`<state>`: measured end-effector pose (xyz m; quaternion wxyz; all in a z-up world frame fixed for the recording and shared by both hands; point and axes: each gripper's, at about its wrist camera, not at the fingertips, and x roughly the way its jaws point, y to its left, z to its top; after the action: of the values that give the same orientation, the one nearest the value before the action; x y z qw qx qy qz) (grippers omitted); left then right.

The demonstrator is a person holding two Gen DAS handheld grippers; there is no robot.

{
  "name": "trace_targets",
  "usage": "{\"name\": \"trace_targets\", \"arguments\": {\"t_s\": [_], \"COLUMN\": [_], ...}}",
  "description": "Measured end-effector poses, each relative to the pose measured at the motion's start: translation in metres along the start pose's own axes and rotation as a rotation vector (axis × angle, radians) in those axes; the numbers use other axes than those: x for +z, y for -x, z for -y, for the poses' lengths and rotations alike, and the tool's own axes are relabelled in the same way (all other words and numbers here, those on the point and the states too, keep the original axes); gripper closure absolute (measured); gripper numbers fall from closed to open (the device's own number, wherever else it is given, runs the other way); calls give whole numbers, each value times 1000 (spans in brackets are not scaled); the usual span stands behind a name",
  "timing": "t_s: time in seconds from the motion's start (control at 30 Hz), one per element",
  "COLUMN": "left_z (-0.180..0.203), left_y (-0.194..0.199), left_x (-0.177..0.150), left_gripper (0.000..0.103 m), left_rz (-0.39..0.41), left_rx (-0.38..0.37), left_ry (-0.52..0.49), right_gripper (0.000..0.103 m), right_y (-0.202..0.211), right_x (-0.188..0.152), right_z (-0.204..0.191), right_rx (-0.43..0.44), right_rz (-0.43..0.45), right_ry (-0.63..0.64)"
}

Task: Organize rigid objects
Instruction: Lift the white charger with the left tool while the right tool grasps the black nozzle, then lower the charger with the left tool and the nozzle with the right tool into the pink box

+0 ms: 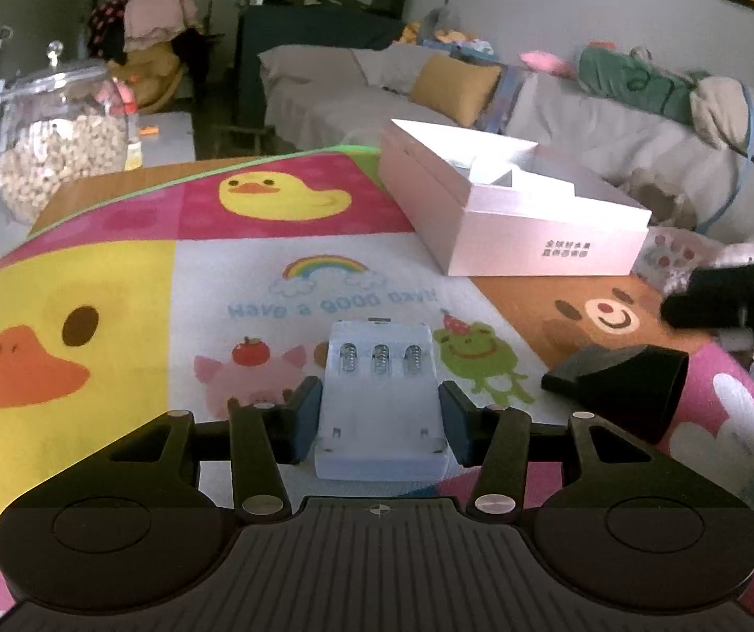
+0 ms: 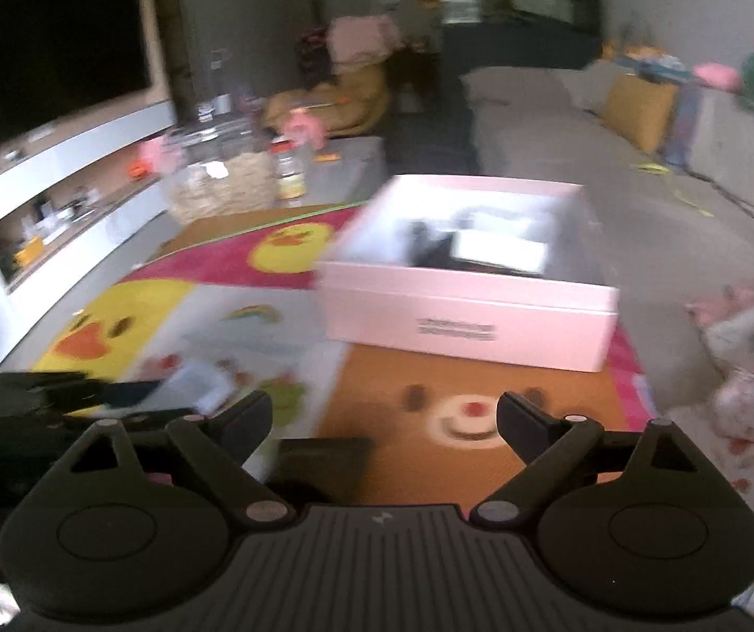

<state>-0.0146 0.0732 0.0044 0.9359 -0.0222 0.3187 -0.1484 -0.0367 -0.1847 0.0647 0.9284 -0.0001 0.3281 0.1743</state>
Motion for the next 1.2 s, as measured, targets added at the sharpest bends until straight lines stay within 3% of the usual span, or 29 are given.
{"name": "trace_targets", "arguments": {"t_s": [0.1, 0.23, 0.33, 0.4, 0.7, 0.93, 1.2], "left_z": [2, 3, 4, 3, 2, -8, 29], "left_y": [1, 1, 1, 1, 2, 7, 12], "left_x": [0, 0, 0, 0, -2, -4, -4], "left_gripper": [50, 50, 50, 50, 50, 50, 50], "left_rz": [0, 2, 4, 3, 9, 25, -14], "left_rx": [6, 5, 3, 4, 10, -30, 6], "left_ry": [-1, 1, 5, 4, 4, 95, -104], "right_gripper": [10, 11, 28, 52, 53, 53, 53], "right_y": [-11, -31, -36, -36, -13, 0, 12], "right_x": [-10, -24, -27, -28, -21, -22, -27], "right_z": [-20, -34, -28, -26, -18, -7, 12], "right_rx": [11, -57, -50, -30, -36, -71, -112], "right_rz": [-39, -78, -112, -128, -59, -22, 10], "right_ry": [78, 166, 144, 128, 100, 82, 47]}}
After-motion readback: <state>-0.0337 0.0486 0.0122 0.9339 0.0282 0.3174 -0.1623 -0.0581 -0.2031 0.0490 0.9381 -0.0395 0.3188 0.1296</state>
